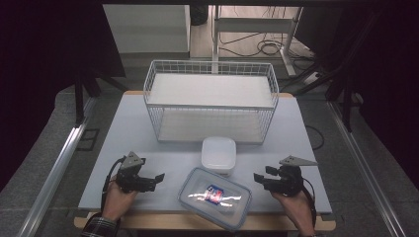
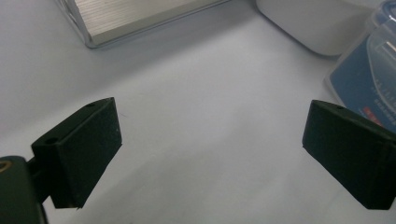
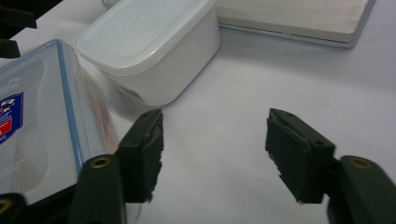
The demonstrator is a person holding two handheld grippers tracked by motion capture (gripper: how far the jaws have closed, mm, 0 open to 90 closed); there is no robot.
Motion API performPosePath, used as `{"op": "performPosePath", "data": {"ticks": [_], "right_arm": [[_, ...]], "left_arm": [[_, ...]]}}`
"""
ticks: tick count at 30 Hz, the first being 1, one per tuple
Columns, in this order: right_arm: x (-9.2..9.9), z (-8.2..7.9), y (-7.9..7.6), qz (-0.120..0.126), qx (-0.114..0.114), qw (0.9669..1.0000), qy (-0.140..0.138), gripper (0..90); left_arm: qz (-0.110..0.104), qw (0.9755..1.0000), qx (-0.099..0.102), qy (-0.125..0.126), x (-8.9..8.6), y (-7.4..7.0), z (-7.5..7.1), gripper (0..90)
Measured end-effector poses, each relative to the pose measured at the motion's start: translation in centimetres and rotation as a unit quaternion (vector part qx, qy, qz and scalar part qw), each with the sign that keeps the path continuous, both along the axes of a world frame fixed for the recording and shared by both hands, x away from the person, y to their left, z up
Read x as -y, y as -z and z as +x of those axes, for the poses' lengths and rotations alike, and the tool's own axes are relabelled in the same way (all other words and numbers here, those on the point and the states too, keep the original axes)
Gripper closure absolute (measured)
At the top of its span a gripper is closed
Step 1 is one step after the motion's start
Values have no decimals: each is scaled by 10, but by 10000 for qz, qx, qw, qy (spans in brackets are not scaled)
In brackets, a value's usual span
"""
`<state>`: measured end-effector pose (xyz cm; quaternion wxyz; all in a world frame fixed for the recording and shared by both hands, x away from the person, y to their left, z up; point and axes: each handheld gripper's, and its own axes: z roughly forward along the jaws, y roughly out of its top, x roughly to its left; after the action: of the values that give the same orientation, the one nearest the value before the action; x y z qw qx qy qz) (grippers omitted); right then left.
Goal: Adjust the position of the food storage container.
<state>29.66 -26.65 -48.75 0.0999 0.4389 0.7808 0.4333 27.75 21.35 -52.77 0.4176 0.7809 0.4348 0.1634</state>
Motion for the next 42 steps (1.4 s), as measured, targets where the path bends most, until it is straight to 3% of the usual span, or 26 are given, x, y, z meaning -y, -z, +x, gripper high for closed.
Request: {"op": "performPosePath", "data": {"ticks": [14, 24, 29, 32, 38, 42], "right_arm": [[-14, 7, -7, -192, 23, 9992, -348, 593], [-33, 21, -17, -549, 137, 9965, -617, 879], [-41, 29, -21, -488, 124, 9973, -532, 893], [-48, 35, -23, -453, 114, 9970, -618, 893], [-70, 47, -27, -487, 131, 9941, -963, 892], [-91, 56, -32, -618, 205, 9897, -1277, 893]], "left_arm": [[73, 10000, 22, 51, 1, 1, 0, 47], [129, 9999, -18, 78, 2, 1, 1, 49], [117, 9999, -37, 76, 2, 2, 1, 49], [112, 9999, -47, 71, 3, 2, 1, 49], [126, 9999, -69, 72, 2, 2, 1, 49], [126, 9999, -71, 67, 2, 2, 1, 49]]}}
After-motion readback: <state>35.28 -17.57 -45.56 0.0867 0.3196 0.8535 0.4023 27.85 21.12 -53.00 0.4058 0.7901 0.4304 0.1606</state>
